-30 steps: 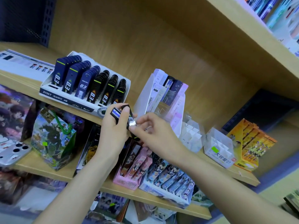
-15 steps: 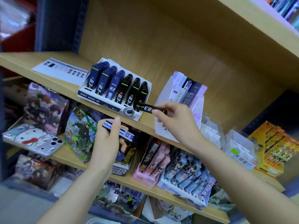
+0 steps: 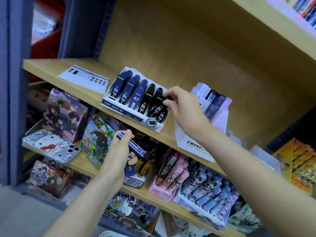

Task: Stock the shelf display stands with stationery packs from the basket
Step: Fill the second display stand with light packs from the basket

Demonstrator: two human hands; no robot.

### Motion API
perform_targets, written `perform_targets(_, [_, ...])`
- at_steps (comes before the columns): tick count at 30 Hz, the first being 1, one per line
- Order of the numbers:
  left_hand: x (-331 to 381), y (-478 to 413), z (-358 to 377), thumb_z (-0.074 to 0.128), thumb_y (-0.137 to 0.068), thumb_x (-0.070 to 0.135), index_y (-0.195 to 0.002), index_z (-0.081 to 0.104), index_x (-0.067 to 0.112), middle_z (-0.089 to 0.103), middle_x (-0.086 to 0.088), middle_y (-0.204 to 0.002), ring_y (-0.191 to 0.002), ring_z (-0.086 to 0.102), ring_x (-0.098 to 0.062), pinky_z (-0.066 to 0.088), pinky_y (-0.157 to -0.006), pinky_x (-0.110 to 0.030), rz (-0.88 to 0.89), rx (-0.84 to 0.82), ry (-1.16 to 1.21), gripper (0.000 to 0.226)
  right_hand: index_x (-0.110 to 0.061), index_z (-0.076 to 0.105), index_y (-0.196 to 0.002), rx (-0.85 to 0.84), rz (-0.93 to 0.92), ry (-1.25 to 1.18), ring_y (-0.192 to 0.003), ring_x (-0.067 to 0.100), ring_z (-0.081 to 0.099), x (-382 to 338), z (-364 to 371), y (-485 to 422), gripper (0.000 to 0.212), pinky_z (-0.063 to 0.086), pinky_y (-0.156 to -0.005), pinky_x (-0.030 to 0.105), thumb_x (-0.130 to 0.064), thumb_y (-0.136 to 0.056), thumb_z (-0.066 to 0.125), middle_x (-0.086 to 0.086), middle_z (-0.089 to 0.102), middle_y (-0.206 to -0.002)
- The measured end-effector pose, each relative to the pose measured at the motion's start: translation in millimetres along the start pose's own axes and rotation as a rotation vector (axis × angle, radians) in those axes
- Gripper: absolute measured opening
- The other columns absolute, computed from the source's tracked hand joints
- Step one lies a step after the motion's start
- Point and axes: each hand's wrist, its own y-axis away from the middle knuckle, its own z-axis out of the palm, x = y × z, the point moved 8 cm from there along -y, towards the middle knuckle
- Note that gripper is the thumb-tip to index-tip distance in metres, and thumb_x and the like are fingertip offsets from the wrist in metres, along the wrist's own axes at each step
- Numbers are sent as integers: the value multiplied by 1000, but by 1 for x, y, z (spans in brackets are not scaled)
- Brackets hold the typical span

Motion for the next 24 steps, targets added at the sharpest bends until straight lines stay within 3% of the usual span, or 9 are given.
perform_targets(2, [-1, 1, 3, 39, -102, 25, -86, 45, 13, 36, -1, -68, -46, 30, -12, 26, -35, -18, -9, -12, 43, 21, -12, 53, -110, -12, 11, -40, -85, 17, 56, 0, 2, 0, 14, 48, -78, 27, -11, -95, 54, -1, 54, -93])
perform_targets(6, [2, 5, 5, 38, -103, 21, -86, 48, 14, 42, 3, -50, -40, 31, -10, 25, -36, -18, 2, -36, 49, 20, -12, 58, -101, -5, -35, 55, -80, 17, 51, -4, 6, -8, 10, 45, -76, 30, -12, -91, 60, -10, 48, -81])
perform_targets(8, [4, 5, 4, 39, -103, 21, -90, 53, 14, 46, 2, -57, -38, 32, -9, 25, -36, -18, 12, -42, 35, 20, -10, 63, -99, 32, -88, 101, -78, 14, 50, -8, 5, -13, 11, 43, -77, 27, -9, -88, 63, -7, 45, -86])
perform_targets(12, [8, 4, 1, 44, -101, 29, -105, 60, 18, 44, -2, -76, -48, 31, -11, 31, -39, -17, 42, -48, 0, 20, -8, 69, -101, 40, -111, 136, -80, 18, 57, -6, 9, -19, 16, 48, -81, 35, -11, -86, 68, 0, 51, -92])
perform_targets(16, [9, 2, -4, 55, -94, 32, -105, 61, 23, 38, 0, -65, -44, 33, -9, 35, -52, -19, 66, -20, -30, 16, -11, 70, -106, 52, -131, 161, -81, 17, 58, -4, 10, -20, 21, 49, -80, 38, -14, -86, 68, 2, 56, -93])
perform_targets(20, [5, -1, -7, 60, -91, 30, -96, 59, 16, 41, 4, -56, -42, 34, -6, 34, -43, -14, 50, -2, 33, 14, -12, 62, -113, 106, -190, 187, -85, 7, 45, -7, 11, -5, 21, 44, -81, 27, -16, -92, 59, -7, 49, -98])
perform_targets(22, [4, -2, -7, 60, -91, 30, -95, 58, 14, 40, 4, -57, -43, 34, -6, 33, -42, -14, 54, 0, 60, 16, -15, 59, -104, 157, -168, 89, -75, 2, 42, -9, 9, 12, 12, 40, -72, 18, -19, -96, 52, -10, 46, -95])
perform_targets(24, [5, -2, -7, 59, -91, 29, -98, 56, 11, 39, 3, -59, -45, 32, -7, 32, -41, -13, 66, 5, 83, 19, -21, 55, -95, 71, -68, 4, -72, -1, 46, -5, 20, 30, 12, 37, -66, 15, -27, -99, 45, -13, 50, -87])
